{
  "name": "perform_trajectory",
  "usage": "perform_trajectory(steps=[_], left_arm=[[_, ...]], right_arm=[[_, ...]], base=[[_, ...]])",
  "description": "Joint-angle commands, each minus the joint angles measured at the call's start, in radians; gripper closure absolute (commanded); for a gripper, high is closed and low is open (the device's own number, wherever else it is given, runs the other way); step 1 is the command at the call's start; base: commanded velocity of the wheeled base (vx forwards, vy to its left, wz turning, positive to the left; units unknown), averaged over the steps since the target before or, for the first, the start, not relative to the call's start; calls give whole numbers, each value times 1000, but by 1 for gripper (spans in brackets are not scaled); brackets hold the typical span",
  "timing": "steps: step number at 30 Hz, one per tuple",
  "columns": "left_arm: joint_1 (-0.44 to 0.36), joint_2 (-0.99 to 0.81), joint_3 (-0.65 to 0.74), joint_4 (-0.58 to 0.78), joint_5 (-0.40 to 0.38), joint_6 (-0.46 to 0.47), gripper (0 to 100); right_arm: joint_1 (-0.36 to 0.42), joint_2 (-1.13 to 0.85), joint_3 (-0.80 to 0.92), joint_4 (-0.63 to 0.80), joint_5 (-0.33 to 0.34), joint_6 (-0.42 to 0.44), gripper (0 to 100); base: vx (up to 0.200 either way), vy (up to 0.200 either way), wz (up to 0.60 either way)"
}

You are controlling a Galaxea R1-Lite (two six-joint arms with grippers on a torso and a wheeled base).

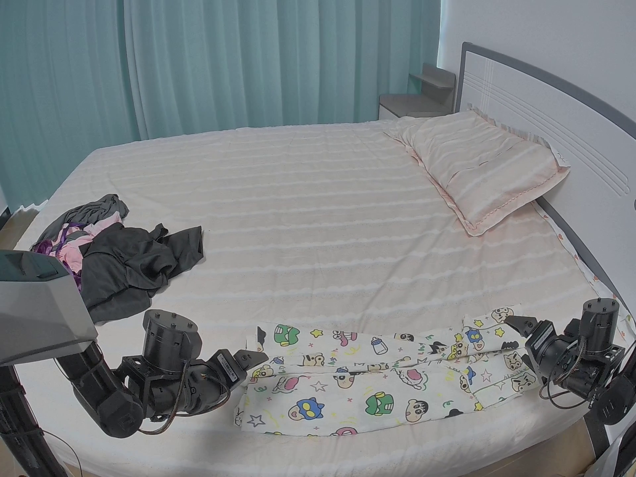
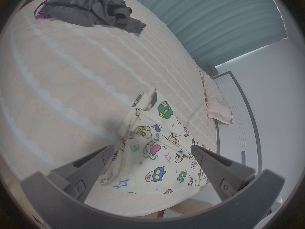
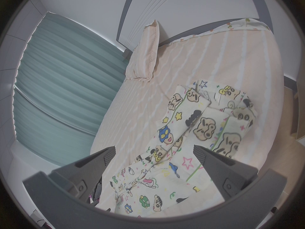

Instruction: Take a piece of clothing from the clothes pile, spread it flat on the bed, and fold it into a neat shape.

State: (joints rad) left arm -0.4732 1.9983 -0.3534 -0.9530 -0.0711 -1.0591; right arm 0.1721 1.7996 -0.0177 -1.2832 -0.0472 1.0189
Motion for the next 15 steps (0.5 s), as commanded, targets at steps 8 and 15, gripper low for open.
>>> perform_trajectory(steps=[8,15], left_arm=[[53,139,-82,23,11,430,0],[104,226,-251,183,11,516,0]], right_arm=[[1,1,18,-1,1,1,0],[3,4,18,-1,1,1,0]], base=[[0,0,0],[0,0,0]])
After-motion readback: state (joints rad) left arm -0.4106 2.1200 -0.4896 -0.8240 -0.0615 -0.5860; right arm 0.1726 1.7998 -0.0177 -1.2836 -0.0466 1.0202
